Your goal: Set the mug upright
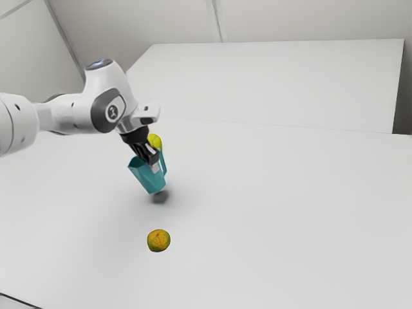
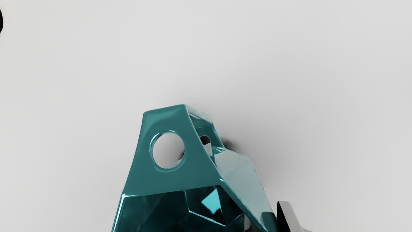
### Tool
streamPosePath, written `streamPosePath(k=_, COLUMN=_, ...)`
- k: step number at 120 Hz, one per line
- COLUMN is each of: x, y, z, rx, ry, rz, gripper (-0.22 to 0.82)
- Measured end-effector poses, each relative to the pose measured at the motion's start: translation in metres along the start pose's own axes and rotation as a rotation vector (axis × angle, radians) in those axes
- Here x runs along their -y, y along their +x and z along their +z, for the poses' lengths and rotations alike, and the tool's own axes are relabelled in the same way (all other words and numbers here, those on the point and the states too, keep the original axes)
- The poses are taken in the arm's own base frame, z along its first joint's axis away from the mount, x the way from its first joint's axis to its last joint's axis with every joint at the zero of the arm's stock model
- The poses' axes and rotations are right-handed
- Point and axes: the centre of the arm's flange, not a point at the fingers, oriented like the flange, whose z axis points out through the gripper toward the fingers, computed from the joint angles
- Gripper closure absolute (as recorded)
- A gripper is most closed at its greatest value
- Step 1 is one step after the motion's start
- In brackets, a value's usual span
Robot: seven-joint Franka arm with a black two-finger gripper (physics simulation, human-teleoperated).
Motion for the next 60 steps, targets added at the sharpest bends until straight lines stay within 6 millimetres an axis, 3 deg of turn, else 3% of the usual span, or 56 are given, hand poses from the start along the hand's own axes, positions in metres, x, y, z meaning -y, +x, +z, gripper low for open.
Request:
streamPosePath(k=14, x=-0.003, y=-0.004, z=0.02, rx=-0.005, ry=0.034, rz=-0.015, gripper=0.77)
streamPosePath(k=60, x=-0.01, y=0.002, z=0.05, rx=-0.027, ry=0.08, rz=-0.055, gripper=0.76)
